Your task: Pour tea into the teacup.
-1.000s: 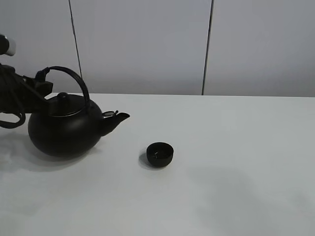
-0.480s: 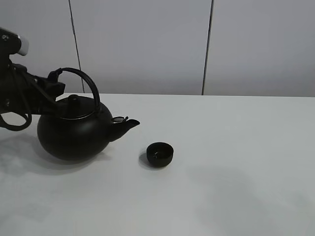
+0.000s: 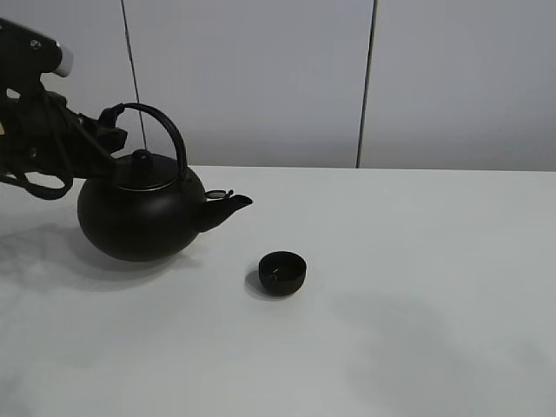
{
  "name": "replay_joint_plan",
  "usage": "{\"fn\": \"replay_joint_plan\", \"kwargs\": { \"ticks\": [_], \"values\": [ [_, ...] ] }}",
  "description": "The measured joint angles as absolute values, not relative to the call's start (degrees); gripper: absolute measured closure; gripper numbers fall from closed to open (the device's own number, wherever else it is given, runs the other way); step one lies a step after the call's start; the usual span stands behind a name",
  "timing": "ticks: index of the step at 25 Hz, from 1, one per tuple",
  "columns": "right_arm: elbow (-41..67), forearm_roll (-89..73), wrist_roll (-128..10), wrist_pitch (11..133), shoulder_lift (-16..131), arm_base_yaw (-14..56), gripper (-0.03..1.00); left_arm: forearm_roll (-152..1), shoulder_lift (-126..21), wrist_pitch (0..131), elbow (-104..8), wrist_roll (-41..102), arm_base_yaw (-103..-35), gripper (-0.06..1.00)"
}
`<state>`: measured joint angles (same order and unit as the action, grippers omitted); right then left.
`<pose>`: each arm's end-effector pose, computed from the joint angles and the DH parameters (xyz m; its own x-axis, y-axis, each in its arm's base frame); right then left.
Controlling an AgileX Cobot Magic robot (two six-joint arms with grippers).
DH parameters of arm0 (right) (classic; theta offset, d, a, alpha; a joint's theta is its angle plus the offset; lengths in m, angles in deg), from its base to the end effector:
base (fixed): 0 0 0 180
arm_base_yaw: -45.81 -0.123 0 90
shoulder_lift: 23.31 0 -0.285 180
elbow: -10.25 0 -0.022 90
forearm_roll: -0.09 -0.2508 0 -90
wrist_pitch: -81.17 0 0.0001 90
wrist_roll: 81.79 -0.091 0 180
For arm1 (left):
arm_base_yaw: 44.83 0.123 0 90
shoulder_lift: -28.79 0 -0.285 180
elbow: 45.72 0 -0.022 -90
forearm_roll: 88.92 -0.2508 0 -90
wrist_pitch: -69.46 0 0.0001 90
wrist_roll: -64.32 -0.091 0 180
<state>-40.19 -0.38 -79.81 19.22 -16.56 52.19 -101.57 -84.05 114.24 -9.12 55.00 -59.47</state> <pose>-0.0046 0.0012 0.2665 -0.4869 0.0236 -0.8731 0.0899 0.9957 -0.0233 0.3291 -0.1005 0.1570 -0.1192 0.3530 -0.9280 0.4544 0.8504 0.2651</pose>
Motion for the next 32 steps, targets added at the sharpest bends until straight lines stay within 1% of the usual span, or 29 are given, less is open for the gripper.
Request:
{"fn": "replay_joint_plan", "kwargs": {
  "ticks": [9, 18, 24, 32],
  "values": [
    [-40.2, -0.4, -79.8, 19.2, -16.6, 52.2, 0.38, -101.9, -84.4, 109.3, -12.3, 53.2, -63.0, 0.84],
    [-40.2, -0.4, -79.8, 19.2, -16.6, 52.2, 0.38, -101.7, -86.7, 107.0, -16.0, 52.6, -63.6, 0.84],
    [-40.2, -0.4, -79.8, 19.2, -16.6, 52.2, 0.38, -101.8, -86.9, 105.9, -16.0, 52.4, -65.0, 0.84],
    [-40.2, -0.4, -79.8, 19.2, -16.6, 52.2, 0.38, -101.7, -86.9, 105.7, -16.0, 52.2, -65.1, 0.84]
  ]
}}
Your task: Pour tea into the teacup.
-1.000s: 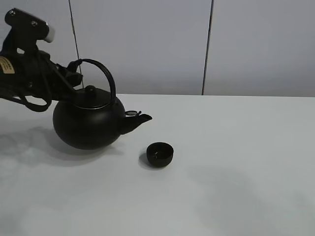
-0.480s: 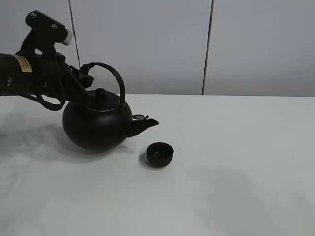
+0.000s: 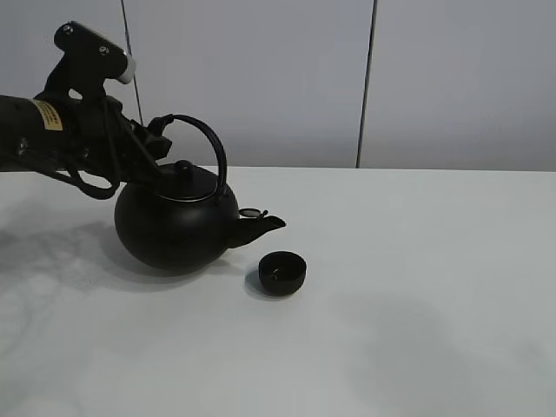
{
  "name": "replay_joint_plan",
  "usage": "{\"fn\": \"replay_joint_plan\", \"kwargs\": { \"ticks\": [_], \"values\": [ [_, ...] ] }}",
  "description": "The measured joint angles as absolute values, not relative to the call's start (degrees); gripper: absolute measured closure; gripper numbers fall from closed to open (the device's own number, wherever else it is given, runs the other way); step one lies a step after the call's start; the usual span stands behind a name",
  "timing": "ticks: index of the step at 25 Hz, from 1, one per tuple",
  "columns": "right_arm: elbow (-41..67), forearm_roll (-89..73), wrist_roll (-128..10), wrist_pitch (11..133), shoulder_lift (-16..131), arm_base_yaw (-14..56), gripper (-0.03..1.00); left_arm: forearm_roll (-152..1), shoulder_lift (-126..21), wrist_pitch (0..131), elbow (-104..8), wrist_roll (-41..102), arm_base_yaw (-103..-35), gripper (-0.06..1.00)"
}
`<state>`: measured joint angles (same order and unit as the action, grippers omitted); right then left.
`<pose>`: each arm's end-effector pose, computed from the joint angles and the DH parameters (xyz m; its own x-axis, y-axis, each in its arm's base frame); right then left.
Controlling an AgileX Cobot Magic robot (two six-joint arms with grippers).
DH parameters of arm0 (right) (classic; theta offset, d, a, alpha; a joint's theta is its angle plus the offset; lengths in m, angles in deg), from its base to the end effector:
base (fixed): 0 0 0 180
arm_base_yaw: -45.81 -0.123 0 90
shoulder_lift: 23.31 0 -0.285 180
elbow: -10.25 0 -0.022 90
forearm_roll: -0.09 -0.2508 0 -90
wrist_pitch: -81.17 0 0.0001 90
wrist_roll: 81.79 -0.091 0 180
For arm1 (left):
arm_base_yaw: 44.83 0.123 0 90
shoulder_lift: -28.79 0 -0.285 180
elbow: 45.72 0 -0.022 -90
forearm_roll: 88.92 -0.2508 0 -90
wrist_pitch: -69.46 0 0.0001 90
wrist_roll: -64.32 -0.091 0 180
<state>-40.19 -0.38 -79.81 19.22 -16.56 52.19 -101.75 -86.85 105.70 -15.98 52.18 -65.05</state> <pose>-0.0046 0.0012 0.2665 -0.4869 0.0236 -0.8731 0.0899 0.9957 -0.0233 0.3419 -0.1386 0.1553 -0.1181 0.4486 -0.8859 0.5455 0.7748 0.3196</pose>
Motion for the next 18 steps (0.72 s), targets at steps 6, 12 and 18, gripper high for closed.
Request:
{"fn": "replay_joint_plan", "kwargs": {
  "ticks": [6, 12, 18],
  "values": [
    [-40.2, -0.4, -79.8, 19.2, -16.6, 52.2, 0.38, -101.7, -86.9, 105.4, -16.0, 51.1, -65.1, 0.84],
    [-40.2, -0.4, -79.8, 19.3, -16.6, 52.2, 0.38, -101.7, -86.9, 105.4, -16.0, 50.7, -65.3, 0.84],
    [-40.2, -0.4, -79.8, 19.2, -16.6, 52.2, 0.38, -101.8, -86.9, 105.4, -16.0, 50.0, -66.6, 0.84]
  ]
}}
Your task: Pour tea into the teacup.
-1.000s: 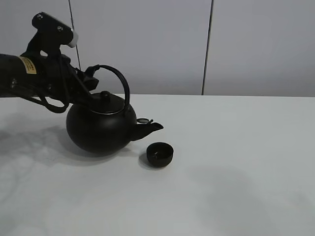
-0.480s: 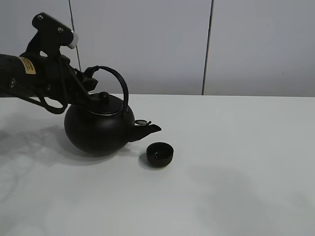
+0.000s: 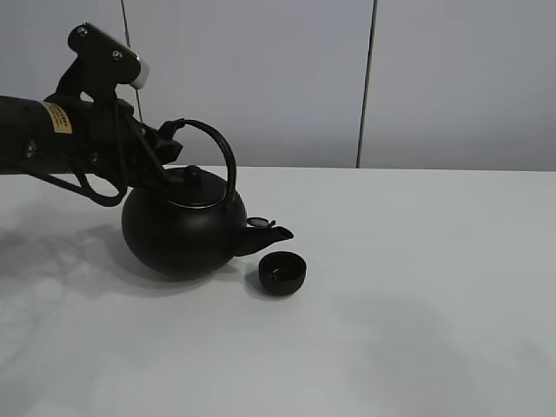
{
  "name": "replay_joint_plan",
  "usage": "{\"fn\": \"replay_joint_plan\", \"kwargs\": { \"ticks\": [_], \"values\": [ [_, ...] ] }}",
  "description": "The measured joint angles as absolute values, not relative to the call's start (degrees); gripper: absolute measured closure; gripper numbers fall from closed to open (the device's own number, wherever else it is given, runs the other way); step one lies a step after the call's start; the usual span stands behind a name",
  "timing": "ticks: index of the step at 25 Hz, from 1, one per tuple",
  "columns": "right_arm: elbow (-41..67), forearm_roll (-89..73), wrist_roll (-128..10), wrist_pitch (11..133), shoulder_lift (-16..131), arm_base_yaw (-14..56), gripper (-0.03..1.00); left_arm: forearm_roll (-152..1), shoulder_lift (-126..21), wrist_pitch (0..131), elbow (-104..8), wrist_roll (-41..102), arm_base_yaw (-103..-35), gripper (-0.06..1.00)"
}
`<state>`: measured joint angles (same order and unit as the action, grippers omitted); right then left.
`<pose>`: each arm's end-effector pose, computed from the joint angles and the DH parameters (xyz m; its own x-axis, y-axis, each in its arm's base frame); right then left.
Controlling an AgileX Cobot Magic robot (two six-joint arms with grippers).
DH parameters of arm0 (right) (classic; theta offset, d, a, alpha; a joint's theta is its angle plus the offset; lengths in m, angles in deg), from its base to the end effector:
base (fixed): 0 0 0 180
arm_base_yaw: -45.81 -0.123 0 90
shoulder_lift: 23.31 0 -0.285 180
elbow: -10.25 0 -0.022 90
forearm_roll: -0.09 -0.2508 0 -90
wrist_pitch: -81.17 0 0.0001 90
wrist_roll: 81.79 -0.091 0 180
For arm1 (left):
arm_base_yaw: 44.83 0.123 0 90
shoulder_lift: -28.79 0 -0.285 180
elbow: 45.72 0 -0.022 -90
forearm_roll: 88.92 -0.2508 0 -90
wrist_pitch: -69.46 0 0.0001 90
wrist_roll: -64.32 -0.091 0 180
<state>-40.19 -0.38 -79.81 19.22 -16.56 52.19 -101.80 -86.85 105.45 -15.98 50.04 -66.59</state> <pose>-0.0046 0.0012 0.2665 -0.4869 0.0236 -0.8731 0.0899 0.9957 -0.0233 0.3379 -0.1477 0.1550 -0.0878 0.4821 -0.8717 0.5711 0.7414 0.3525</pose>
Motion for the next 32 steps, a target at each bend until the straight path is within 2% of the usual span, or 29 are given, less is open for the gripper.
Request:
{"fn": "replay_joint_plan", "kwargs": {
  "ticks": [21, 32],
  "values": [
    [-40.2, -0.4, -79.8, 19.2, -16.6, 52.2, 0.38, -101.8, -86.9, 103.5, -16.7, 46.8, -67.1, 0.84],
    [-40.2, -0.4, -79.8, 19.2, -16.6, 52.2, 0.38, -107.5, -86.9, 98.8, -20.6, 46.3, -67.1, 0.84]
  ]
}}
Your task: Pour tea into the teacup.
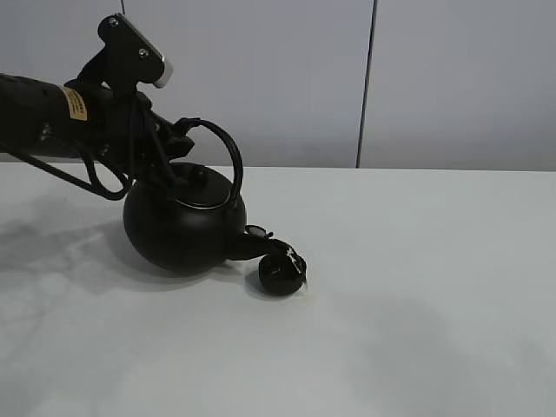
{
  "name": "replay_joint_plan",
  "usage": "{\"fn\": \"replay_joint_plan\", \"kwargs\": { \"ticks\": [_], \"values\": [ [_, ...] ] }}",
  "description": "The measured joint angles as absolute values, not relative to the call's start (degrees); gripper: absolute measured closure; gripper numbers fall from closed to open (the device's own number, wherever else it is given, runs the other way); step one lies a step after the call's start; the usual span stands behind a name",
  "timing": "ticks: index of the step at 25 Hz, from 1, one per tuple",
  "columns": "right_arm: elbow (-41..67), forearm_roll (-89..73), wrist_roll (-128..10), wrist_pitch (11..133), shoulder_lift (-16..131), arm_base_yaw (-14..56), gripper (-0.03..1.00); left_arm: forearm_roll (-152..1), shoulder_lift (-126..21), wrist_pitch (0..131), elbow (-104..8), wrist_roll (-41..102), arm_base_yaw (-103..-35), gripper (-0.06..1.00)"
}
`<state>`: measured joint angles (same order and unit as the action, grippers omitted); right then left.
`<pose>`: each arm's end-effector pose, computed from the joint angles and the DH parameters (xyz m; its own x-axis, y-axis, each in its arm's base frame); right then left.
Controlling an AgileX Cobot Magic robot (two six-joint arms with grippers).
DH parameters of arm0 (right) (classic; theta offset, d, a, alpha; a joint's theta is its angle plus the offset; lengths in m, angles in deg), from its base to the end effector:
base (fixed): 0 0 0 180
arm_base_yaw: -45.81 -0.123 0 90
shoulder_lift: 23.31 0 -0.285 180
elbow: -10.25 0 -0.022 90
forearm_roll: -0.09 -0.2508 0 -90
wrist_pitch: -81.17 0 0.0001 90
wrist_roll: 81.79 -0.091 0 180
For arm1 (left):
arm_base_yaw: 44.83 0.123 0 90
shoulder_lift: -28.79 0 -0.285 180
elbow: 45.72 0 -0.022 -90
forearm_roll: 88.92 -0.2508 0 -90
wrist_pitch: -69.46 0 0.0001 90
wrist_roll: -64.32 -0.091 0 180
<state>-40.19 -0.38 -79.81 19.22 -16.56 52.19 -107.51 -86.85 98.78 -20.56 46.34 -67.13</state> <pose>-0.0046 0.0012 0.2665 -0.4869 0.0236 -0.8731 0.0899 0.9957 -0.0233 0.3478 -0.1580 0.1646 -0.0093 0.6058 -0.7956 0.6215 0.6268 0.4700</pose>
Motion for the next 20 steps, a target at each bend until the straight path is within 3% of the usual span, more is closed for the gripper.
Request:
{"fn": "replay_joint_plan", "kwargs": {
  "ticks": [20],
  "values": [
    [-40.2, -0.4, -79.8, 19.2, -16.6, 52.2, 0.38, -107.3, -86.9, 96.7, -20.6, 51.0, -65.4, 0.84]
  ]
}}
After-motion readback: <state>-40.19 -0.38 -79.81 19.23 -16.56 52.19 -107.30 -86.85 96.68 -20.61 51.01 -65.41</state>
